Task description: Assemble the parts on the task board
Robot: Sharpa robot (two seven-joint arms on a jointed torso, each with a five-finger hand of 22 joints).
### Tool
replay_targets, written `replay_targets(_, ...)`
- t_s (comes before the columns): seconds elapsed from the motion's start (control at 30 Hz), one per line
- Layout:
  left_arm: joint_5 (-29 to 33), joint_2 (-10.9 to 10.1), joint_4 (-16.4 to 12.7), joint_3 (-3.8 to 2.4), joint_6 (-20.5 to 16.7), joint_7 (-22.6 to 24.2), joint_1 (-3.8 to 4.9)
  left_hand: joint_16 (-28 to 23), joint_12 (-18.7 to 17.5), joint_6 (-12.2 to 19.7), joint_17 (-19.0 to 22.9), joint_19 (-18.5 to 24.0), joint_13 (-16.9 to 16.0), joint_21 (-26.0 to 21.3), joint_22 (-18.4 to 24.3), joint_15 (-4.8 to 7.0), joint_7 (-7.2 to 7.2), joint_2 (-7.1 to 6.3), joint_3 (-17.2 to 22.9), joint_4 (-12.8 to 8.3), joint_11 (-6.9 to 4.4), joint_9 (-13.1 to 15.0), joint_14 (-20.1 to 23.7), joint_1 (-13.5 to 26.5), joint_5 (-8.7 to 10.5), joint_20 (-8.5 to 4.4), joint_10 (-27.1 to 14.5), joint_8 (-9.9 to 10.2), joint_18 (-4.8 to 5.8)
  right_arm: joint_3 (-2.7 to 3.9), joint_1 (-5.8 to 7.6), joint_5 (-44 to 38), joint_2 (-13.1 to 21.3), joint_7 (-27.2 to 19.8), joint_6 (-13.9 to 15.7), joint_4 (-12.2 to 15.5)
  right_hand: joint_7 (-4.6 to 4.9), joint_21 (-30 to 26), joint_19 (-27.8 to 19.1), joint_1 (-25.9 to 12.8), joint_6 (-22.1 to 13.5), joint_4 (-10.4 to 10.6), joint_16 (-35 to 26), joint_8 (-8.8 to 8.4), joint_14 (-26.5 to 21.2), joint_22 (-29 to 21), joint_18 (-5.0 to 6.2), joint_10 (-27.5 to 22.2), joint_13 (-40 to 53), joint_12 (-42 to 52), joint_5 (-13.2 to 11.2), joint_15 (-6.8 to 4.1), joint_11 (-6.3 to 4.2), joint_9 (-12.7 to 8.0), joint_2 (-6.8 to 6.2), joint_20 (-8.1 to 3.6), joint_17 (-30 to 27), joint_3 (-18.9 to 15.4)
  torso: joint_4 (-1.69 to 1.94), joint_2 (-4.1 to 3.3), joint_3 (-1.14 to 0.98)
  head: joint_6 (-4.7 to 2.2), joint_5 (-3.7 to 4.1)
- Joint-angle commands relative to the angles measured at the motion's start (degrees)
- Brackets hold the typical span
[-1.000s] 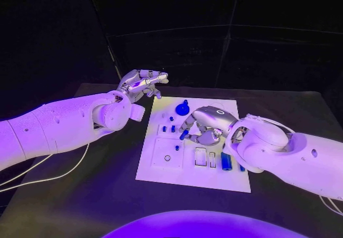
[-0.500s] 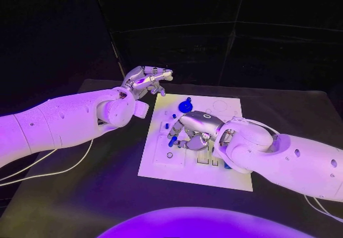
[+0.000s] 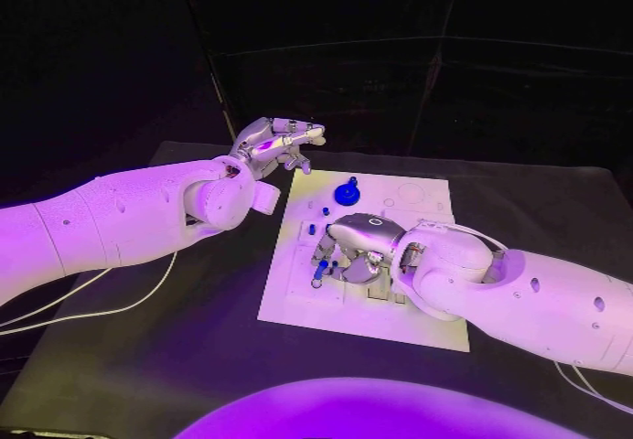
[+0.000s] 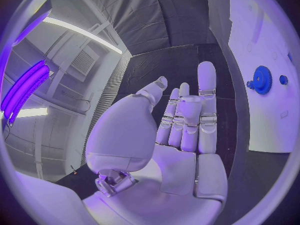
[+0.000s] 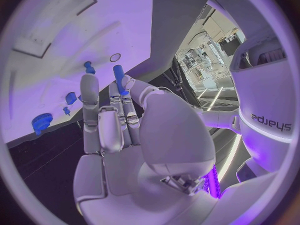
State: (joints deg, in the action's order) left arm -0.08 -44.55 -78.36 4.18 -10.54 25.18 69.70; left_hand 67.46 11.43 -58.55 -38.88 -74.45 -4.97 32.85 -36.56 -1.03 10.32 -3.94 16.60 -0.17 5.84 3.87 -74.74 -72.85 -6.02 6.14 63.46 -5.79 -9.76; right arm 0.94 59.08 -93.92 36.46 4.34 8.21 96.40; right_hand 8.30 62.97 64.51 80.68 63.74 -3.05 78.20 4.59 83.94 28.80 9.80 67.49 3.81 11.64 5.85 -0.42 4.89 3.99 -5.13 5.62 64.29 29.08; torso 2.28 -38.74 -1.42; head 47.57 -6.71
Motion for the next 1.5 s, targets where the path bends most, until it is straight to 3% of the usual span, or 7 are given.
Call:
replay_targets(0.03,0.2,0.0,-0.1,-0.04,0.5,0.4,0.09,0.3,0.4,-0.1,0.0,0.0,0.1,-0.3,0.1,0.12,-0.36,0.25,-0.3,0.2,0.05,0.1,0.4,-0.3,-0.07,0.33,-0.3,-0.3,-0.67,-0.01,-0.09,-1.2,-0.2,-0.1,-0.9,-0.2,0.44,0.3,-0.2,-0.1,0.2,0.1,0.1,-0.35,1.7,0.0,0.3,0.9,0.1,-0.2,0.4,-0.08,-0.56,0.0,-0.12,-0.25,0.0,0.0,-0.02,-0.01,-0.02,0.1,-0.13)
replay_targets(0.7,0.2,0.3,0.1,-0.04,0.6,0.4,0.09,0.3,0.4,-0.1,0.0,0.0,0.1,-0.3,0.1,0.12,-0.36,0.25,-0.3,0.2,0.05,0.1,0.4,-0.3,-0.07,0.33,-0.3,-0.3,-0.67,-0.02,-1.4,-2.5,-2.0,-0.1,-1.8,-1.6,0.43,0.4,-0.1,-0.1,0.2,0.0,0.1,-0.36,1.7,0.1,0.3,1.0,0.1,-0.2,0.6,-0.08,-0.57,0.0,-0.14,-0.25,0.0,0.0,-0.04,-0.01,-0.02,0.59,-0.2)
replay_targets(1.5,0.2,0.2,0.1,-0.04,1.0,0.4,0.09,0.3,0.5,-0.1,0.0,-0.1,0.1,-0.3,0.1,0.12,-0.33,0.28,-0.4,0.3,0.06,0.1,0.4,-0.3,-0.06,0.32,-0.4,-0.4,-0.67,-0.1,-1.73,-6.3,-2.5,3.7,-1.6,-2.5,0.41,0.3,-0.3,-0.2,0.2,0.0,-0.1,-0.35,1.6,-0.1,0.34,1.0,0.1,-0.2,0.7,-0.1,-0.58,0.0,-0.09,-0.25,-0.4,0.0,-0.08,-0.01,-0.03,0.9,-0.45)
